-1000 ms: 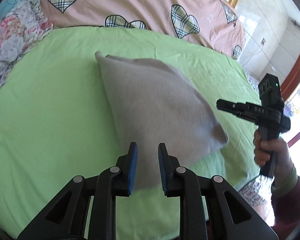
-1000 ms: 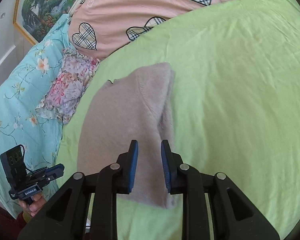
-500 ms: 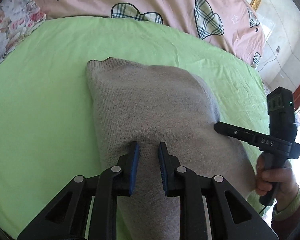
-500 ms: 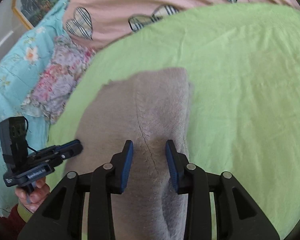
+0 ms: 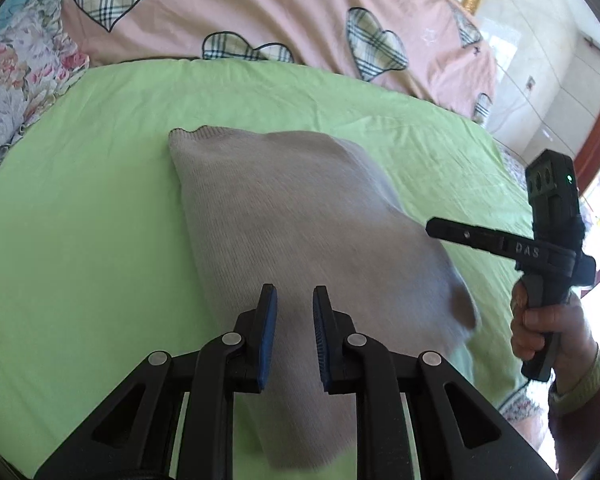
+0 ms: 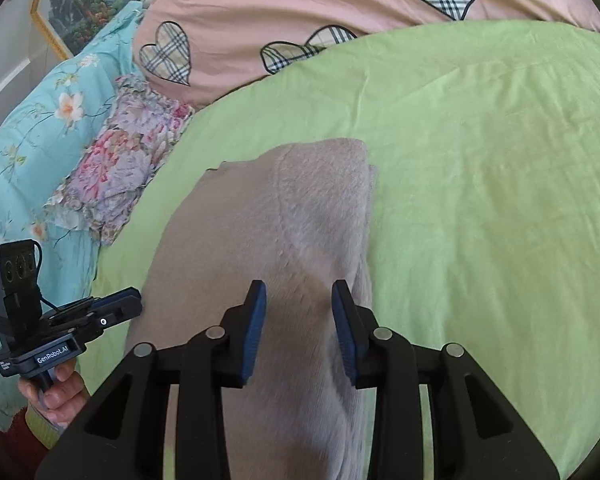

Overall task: Fold small clothes
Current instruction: 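Pat and straighten the folded sweater edges with both grippers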

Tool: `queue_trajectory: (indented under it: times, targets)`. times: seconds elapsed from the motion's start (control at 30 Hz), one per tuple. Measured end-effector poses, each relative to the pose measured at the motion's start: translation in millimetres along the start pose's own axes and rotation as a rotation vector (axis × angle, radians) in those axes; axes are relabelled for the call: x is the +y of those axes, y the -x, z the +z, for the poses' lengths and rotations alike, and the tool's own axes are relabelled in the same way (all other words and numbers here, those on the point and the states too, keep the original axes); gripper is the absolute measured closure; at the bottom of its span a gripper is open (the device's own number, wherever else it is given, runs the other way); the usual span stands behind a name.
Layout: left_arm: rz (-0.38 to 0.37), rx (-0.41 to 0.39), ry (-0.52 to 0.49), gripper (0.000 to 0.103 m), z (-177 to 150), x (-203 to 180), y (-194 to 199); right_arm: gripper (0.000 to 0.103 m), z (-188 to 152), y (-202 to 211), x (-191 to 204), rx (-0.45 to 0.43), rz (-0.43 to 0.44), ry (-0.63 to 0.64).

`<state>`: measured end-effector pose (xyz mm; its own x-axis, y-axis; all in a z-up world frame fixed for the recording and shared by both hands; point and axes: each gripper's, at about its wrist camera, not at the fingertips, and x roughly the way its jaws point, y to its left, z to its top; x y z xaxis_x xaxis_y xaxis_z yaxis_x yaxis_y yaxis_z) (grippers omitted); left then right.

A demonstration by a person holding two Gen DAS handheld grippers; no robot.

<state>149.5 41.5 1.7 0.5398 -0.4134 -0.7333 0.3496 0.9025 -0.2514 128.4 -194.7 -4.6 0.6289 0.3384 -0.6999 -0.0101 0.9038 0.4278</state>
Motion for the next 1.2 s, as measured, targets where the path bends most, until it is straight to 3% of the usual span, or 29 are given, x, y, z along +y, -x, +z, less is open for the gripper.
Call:
queue_trajectory:
  times: [0.17,0.3,0.43,0.67,0.9,1.07,1.2]
  targets:
    - [-0.060,0.012,-0.025,0.086,-37.6,-19.2,26.7,0.067,-35.5,25.7,9.9,0.014,0.030,0.019]
    - [-0.028,0.051,-0.023,0.085,-55.9,-21.2,19.5,0.067,-62.0,26.4,14.4,0.051,0.047,0.029]
    - [0.005,0.110,0.001,0.085,-68.5,-13.1,-4.0,0.067,-78.5,12.3,11.3,0.094,-0.049,0.059]
    - [0.034,0.101,0.007,0.085,-72.3,-16.5,-13.2,0.068,-84.4,8.3,6.7,0.085,-0.078,0.081]
    - [0.046,0.092,0.038,0.084,-76.5,-17.1,2.0,0.067,-93.2,24.8,9.3,0.057,-0.096,0.060]
    - [0.100,0.071,0.039,0.060,-81.2,-23.9,17.8,0.066,-102.0,45.1,10.5,0.050,-0.098,0.037]
    - [0.129,0.075,0.054,0.057,-86.0,-27.6,25.8,0.056,-109.2,59.0,14.9,0.036,-0.103,0.032]
